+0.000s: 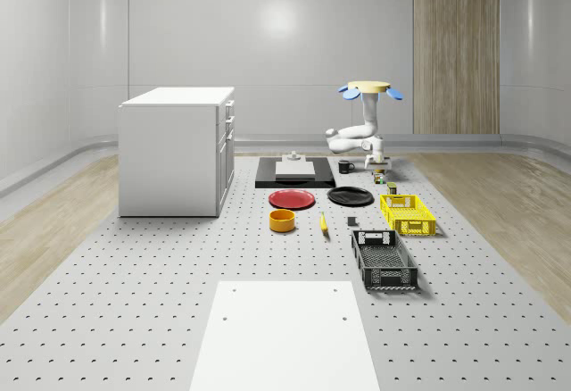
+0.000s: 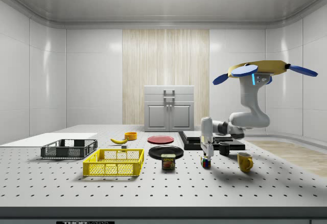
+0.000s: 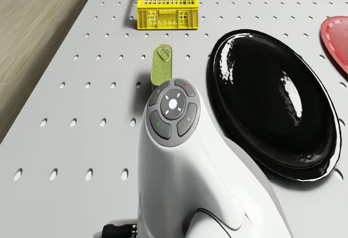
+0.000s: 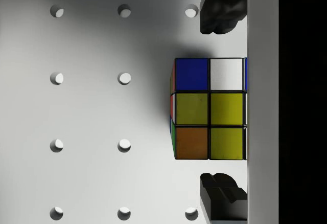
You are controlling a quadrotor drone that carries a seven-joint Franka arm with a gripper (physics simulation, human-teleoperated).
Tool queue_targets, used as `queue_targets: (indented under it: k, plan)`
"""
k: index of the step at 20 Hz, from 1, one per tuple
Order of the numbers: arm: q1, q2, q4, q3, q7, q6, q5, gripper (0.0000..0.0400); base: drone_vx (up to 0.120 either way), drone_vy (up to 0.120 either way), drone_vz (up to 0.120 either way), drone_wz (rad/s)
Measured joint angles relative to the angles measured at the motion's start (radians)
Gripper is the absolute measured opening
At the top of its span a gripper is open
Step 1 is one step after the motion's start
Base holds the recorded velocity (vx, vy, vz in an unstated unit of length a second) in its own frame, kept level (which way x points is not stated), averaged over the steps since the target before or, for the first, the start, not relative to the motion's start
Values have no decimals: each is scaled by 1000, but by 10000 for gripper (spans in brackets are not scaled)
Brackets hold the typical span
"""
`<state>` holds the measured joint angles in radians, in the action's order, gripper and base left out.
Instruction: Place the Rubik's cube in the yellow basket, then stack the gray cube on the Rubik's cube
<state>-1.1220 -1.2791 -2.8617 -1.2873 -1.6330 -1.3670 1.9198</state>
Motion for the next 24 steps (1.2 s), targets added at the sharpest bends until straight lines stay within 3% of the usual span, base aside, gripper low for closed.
queue_targets:
  k: [8,17,20,24]
  plan:
    - [-11,-33,25,43,6,-53,35,400,0,0,0,0]
    - [-14,-61,34,52,10,-85,36,400,0,0,0,0]
    - [-16,-68,35,51,8,-92,34,360,0,0,0,0]
    - [-20,-78,36,50,5,-101,30,338,0,0,0,0]
